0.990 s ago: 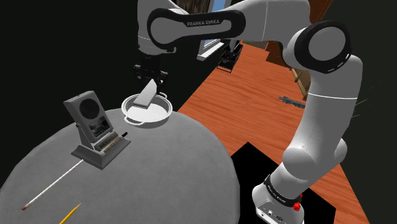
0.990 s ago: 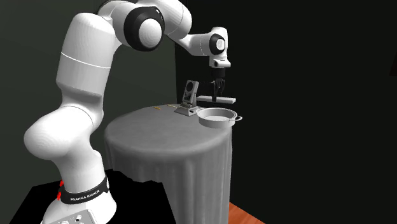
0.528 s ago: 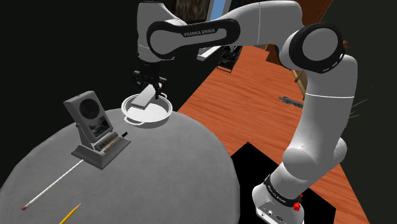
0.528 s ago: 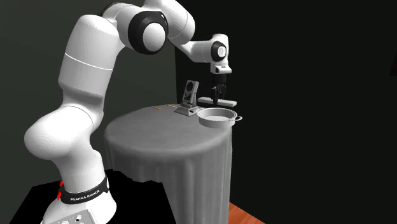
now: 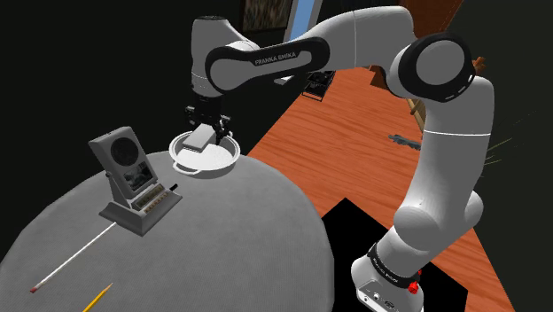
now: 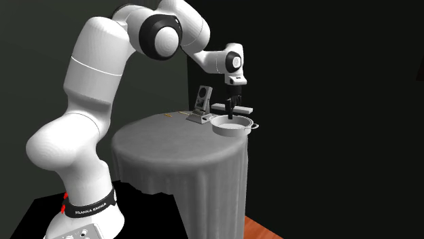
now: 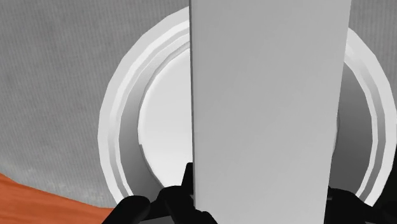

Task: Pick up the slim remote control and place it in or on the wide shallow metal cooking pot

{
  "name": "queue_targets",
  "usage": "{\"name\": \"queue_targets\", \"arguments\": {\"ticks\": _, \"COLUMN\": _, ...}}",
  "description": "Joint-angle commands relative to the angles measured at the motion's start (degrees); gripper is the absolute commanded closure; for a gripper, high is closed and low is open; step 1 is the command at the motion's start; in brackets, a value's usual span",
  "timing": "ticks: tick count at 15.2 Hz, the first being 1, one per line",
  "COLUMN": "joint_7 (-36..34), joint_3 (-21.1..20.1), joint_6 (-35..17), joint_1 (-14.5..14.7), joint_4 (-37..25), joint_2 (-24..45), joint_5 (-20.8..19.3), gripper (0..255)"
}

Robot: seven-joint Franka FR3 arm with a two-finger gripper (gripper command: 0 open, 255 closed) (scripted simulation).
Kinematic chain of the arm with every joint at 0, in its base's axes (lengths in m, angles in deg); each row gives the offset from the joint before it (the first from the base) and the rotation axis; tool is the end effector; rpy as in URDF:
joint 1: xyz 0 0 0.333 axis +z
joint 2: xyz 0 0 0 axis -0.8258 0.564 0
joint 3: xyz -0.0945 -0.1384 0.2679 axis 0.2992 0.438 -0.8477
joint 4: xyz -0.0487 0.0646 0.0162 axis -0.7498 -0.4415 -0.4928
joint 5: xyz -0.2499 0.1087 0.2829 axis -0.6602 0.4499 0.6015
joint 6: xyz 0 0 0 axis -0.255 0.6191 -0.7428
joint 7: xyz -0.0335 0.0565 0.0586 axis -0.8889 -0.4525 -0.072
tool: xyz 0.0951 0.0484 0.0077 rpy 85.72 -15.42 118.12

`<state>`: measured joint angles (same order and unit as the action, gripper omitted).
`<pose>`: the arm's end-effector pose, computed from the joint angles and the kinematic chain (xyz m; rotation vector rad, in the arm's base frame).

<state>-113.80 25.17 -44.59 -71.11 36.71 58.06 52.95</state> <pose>0.6119 0.2340 0.3965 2.7936 -1.4244 0.0336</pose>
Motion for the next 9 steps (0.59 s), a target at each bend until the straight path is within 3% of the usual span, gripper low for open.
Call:
{"name": "queue_targets", "arguments": {"ticks": 1, "joint_7": -0.12, "joint_3": 0.35, "joint_6": -0.01, "joint_1": 0.27, "joint_4": 0.47, "joint_2": 1.21, "joint_5": -0.24, "gripper": 255}}
{"name": "queue_targets", "arguments": {"ticks": 6, "joint_7": -0.14, "joint_3": 0.3, "joint_6": 0.0, "joint_1": 0.23, "joint_4": 0.47, "joint_2": 1.22, "joint_5": -0.27, "gripper": 255}}
{"name": "queue_targets", "arguments": {"ticks": 7, "joint_7": 0.05, "joint_3": 0.28, "joint_6": -0.14, "joint_1": -0.01, "joint_4": 0.71, "joint_2": 1.07, "joint_5": -0.18, "gripper": 0}}
{"name": "queue_targets", "arguments": {"ticks": 9, "joint_7": 0.37, "joint_3": 0.18, "joint_6": -0.06, "joint_1": -0.39, "joint_4": 0.94, "joint_2": 0.66, "joint_5": 0.08, "gripper": 0}}
